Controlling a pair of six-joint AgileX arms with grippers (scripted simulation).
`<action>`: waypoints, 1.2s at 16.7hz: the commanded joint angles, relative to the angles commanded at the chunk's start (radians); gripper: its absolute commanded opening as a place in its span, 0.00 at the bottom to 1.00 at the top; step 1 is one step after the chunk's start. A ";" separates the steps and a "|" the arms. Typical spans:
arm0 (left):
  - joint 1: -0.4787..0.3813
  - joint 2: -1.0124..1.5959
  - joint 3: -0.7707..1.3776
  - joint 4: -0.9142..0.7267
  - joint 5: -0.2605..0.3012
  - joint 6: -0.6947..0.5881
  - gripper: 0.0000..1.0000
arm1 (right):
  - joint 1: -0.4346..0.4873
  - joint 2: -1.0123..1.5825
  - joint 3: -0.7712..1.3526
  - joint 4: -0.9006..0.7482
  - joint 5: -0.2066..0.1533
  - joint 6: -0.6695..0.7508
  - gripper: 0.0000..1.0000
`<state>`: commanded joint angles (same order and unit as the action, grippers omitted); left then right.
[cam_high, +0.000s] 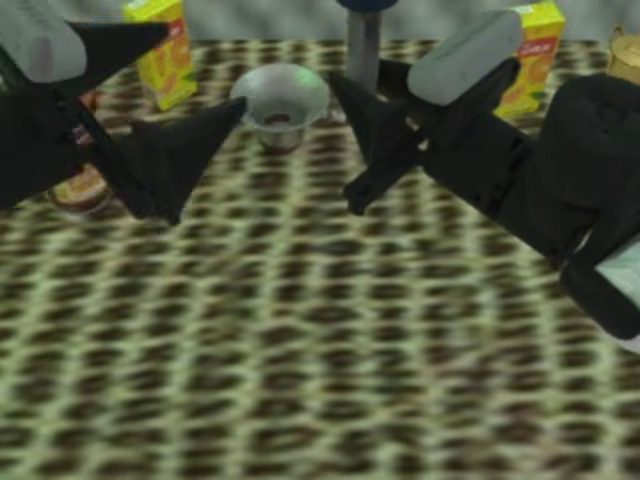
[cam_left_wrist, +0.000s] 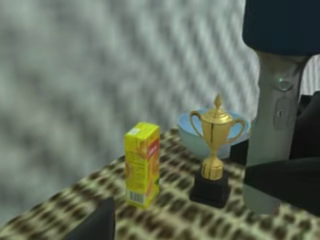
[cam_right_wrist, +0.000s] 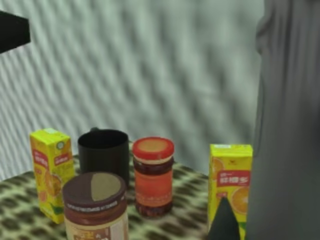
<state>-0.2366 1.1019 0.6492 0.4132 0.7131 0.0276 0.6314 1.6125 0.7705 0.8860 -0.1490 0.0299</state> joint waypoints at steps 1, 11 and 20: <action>-0.012 0.057 0.032 0.020 0.036 0.001 1.00 | 0.000 0.000 0.000 0.000 0.000 0.000 0.00; -0.041 0.186 0.107 0.068 0.119 0.004 1.00 | 0.000 0.000 0.000 0.000 0.000 0.000 0.00; -0.238 0.453 0.328 0.127 -0.067 -0.006 1.00 | 0.000 0.000 0.000 0.000 0.000 0.000 0.00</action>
<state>-0.4741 1.5549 0.9770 0.5401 0.6457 0.0215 0.6314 1.6125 0.7705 0.8860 -0.1490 0.0299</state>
